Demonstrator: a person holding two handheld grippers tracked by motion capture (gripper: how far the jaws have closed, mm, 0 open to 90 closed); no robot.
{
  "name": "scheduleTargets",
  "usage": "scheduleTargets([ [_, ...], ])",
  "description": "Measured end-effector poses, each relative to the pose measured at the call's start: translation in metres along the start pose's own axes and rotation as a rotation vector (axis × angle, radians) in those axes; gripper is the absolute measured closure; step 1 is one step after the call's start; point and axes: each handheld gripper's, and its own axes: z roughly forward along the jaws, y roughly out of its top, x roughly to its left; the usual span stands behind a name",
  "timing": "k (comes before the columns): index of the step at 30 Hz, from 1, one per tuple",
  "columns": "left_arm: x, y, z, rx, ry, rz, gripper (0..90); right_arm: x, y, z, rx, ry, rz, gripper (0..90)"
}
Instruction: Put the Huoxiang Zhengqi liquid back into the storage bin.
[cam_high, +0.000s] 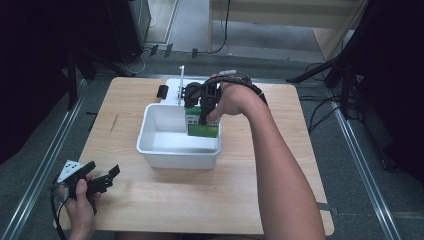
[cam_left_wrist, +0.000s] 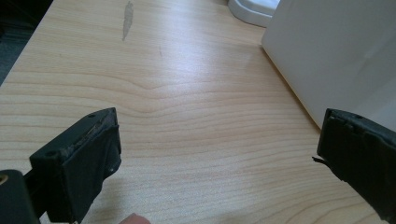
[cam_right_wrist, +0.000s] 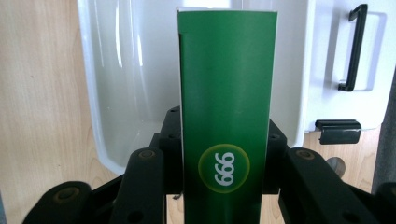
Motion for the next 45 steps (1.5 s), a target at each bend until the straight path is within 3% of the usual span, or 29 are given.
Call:
scheduleTargets([
  [33,0.000,0.000,0.000,-0.002,-0.003,-0.006,0.1,-0.007,0.003,0.068,0.082,0.003,0.019,62.7],
  [40,0.001,0.000,0.000,-0.002,-0.004,-0.007,0.2,-0.009,0.002,0.071,0.053,0.007,0.048,61.3],
  [44,0.001,0.000,0.001,-0.004,-0.004,-0.007,0.1,-0.010,0.001,0.067,0.035,0.002,0.079,53.5],
  [45,0.001,0.000,0.001,-0.003,-0.005,-0.007,0.1,-0.010,0.000,0.063,0.010,0.005,0.100,48.2],
])
